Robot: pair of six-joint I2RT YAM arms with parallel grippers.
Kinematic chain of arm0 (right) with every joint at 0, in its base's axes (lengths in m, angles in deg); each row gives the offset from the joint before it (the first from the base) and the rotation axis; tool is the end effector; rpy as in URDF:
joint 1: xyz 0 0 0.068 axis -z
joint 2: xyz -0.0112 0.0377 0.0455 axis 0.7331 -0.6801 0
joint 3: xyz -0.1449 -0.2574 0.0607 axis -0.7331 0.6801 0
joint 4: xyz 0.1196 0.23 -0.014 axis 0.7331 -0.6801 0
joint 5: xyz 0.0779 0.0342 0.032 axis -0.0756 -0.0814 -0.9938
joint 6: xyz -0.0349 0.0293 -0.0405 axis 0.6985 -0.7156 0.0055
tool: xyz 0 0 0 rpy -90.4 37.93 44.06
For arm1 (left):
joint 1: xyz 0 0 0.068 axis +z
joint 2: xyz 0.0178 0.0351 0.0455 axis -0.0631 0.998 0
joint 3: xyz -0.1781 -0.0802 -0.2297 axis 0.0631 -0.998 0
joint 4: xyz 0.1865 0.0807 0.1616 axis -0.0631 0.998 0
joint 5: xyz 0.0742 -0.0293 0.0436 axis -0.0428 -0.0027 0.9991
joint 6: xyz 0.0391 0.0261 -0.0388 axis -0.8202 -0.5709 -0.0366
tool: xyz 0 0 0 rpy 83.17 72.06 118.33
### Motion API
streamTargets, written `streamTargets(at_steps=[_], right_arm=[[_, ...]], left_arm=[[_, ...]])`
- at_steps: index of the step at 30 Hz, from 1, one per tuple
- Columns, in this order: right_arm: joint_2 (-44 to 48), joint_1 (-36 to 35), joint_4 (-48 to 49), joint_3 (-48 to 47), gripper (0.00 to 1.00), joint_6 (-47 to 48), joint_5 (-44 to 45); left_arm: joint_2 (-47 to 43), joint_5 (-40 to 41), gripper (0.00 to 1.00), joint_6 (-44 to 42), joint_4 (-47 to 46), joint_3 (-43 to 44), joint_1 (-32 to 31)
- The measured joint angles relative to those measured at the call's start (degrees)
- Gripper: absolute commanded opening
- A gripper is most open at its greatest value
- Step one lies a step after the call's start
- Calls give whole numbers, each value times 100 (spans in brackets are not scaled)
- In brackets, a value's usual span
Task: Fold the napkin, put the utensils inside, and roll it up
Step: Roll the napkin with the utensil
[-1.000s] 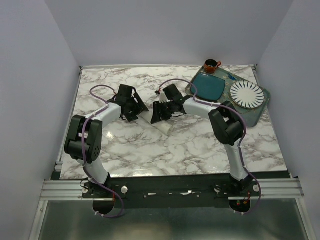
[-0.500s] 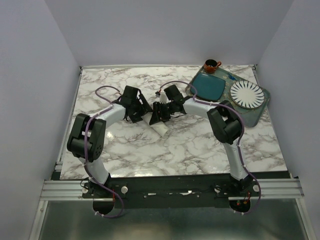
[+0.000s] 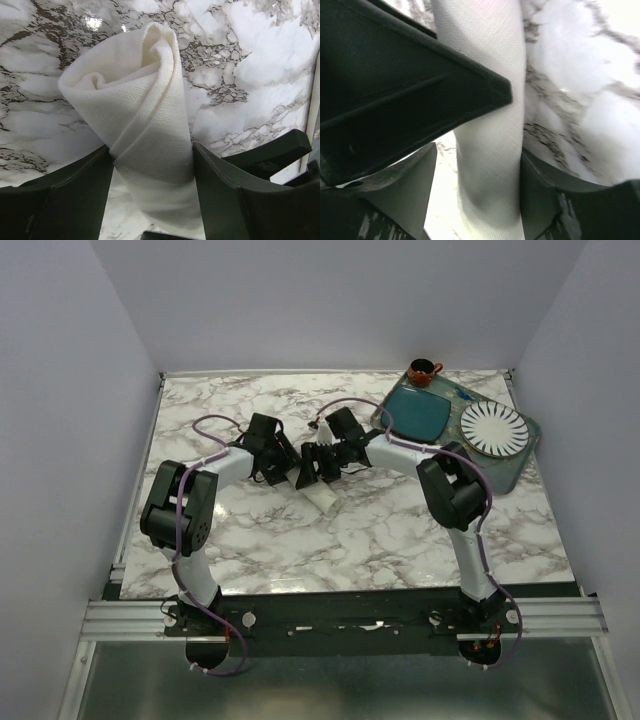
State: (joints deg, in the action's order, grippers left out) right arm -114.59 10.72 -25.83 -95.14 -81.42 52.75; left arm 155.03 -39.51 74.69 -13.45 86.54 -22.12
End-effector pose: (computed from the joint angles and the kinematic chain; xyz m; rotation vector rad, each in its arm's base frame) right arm 0.3830 0.3146 0.1655 -0.5857 2.5647 1.1537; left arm 0.3597 -0.1274 0.1857 -0.7725 2.5054 -0.6869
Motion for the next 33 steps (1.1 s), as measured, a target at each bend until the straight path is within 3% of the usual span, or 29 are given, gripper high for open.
streamTargets(at_steps=[8,13,15,18,26,33], right_arm=[[415,-317,-542,-15,95,813,1764],[535,-881,-568,-7,98,1193,3053],[678,-1436,-363,229,98,1373,3912],[695,-1537,-286,297,98,1434,4188],[671,-1674,13,319,92,1836,5222],[485,-1729,146,319,73,2002,5469]], left_arm=[[13,-2,71,31,-28,0,0],[13,-11,71,76,-33,0,2],[22,-55,71,140,-42,0,17],[28,-92,71,166,-50,0,37],[63,-249,71,289,-114,-2,81],[63,-299,76,302,-118,-2,92]])
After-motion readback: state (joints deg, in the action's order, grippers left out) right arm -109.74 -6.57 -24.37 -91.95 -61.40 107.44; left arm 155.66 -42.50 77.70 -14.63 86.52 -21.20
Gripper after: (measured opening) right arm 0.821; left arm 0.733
